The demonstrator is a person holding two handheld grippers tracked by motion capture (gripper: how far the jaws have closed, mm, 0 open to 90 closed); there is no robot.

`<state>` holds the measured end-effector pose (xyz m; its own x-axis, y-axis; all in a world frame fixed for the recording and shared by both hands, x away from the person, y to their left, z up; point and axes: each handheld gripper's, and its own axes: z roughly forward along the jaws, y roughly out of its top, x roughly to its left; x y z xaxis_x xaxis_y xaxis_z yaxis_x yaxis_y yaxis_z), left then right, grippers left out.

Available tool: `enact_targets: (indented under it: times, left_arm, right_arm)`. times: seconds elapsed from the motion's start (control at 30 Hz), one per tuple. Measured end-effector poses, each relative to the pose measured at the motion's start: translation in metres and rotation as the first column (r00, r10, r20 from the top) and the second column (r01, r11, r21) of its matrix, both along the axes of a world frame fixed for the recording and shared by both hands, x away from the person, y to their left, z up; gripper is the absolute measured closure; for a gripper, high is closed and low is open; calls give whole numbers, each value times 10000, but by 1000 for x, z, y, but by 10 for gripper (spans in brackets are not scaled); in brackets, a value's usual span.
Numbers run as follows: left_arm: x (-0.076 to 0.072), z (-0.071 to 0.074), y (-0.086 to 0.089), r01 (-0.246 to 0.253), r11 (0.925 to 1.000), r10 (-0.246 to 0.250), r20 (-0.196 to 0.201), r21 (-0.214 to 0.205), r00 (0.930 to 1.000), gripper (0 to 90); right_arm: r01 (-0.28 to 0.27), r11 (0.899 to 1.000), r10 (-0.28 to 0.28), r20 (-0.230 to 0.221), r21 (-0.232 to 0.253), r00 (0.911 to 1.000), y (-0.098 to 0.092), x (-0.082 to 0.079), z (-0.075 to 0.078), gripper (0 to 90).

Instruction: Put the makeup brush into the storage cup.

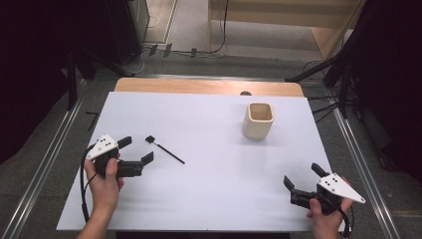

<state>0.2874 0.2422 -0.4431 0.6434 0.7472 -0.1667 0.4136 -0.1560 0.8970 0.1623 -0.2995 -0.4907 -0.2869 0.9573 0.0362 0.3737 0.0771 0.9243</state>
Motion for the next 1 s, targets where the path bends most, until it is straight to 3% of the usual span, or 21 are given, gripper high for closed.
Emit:
enact_targets:
  times: [0.13,0.4,0.47,0.53,0.7,0.87,0.9,1.0]
  left_arm:
    - [13,-1,-3,303,9994,-309,-335,-185,9990,0]
    - [31,-3,-8,565,9984,-565,-383,-11,9977,0]
    - [39,-5,-11,751,9972,-753,-607,-59,9953,0]
    - [44,-6,-13,743,9969,-725,-687,247,9950,0]
    - [56,-8,-16,1185,9919,-1140,-902,456,9894,3]
    - [72,-10,-23,2294,9677,-2131,-1470,1047,9659,4]
    - [75,-11,-25,2414,9636,-2212,-1654,1144,9611,4]
    - [81,-13,-30,2500,9517,-2124,-2057,1781,9553,82]
  right_arm:
    - [-3,10000,3,-43,28,10000,1,0,0,0]
    - [-170,9999,170,-58,-2,9998,2,1,-1,0]
    - [-176,9998,176,-99,-14,9998,3,1,-1,0]
    - [-159,9999,159,-100,-15,9998,3,1,-1,0]
    - [-212,9998,212,-144,47,9997,4,2,-2,0]
    - [-252,9997,252,-197,-6,9995,4,3,-3,0]
    - [-250,9997,250,-218,-1,9995,4,3,-3,0]
    - [-249,9997,249,-228,-29,9994,4,3,-3,0]
